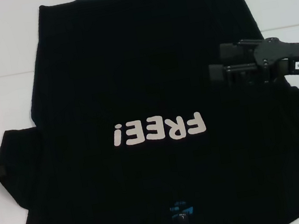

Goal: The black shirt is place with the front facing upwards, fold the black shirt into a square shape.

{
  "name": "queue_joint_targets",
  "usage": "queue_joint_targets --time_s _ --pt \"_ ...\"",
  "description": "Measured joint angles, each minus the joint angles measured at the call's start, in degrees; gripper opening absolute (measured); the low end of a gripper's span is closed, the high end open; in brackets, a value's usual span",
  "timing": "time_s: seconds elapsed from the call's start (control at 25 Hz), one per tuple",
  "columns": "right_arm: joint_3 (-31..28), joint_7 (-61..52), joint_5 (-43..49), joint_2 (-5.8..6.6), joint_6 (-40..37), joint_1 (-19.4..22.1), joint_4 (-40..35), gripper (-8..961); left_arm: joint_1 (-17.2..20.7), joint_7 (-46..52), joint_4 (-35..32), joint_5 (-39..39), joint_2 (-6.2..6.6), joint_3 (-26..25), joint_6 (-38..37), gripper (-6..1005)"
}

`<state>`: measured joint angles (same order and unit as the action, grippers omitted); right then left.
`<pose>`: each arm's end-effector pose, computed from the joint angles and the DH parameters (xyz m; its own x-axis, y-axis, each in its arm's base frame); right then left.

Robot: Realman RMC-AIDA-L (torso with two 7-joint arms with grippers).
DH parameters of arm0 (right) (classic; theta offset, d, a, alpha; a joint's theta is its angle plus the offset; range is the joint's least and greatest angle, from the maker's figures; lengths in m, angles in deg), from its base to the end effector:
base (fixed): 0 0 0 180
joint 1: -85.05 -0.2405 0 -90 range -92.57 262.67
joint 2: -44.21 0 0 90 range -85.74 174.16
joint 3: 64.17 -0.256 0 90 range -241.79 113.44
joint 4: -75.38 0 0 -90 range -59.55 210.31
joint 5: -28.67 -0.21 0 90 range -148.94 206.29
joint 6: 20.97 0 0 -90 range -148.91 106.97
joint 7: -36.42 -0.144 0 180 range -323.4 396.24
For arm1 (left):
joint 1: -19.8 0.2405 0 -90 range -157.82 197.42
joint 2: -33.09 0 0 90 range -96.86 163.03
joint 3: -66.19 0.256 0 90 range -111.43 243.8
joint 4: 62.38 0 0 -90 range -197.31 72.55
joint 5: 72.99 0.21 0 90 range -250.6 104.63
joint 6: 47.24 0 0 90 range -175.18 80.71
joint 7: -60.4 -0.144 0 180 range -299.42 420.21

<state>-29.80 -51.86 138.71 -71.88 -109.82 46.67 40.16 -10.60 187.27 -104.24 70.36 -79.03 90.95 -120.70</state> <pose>0.2216 0.3773 0.0315 0.6905 -0.3542 -0.6307 -0.5267 -0.8438 -0.1027 -0.3710 0.3457 0.0854 0.2371 0.8379 0.4916 0.9492 -0.0920 -0.3010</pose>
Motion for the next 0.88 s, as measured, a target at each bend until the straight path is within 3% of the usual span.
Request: queue_joint_targets --time_s 0.4,0.88 --pt "-1.4 0.5 0.0 -1.16 0.0 0.6 0.2 918 -1.1 -0.2 -0.7 1.4 1.04 0.7 4.9 35" --pt "-1.4 0.5 0.0 -1.43 0.0 0.5 0.1 917 -2.5 -0.7 -1.4 2.2 1.42 1.7 9.5 49"
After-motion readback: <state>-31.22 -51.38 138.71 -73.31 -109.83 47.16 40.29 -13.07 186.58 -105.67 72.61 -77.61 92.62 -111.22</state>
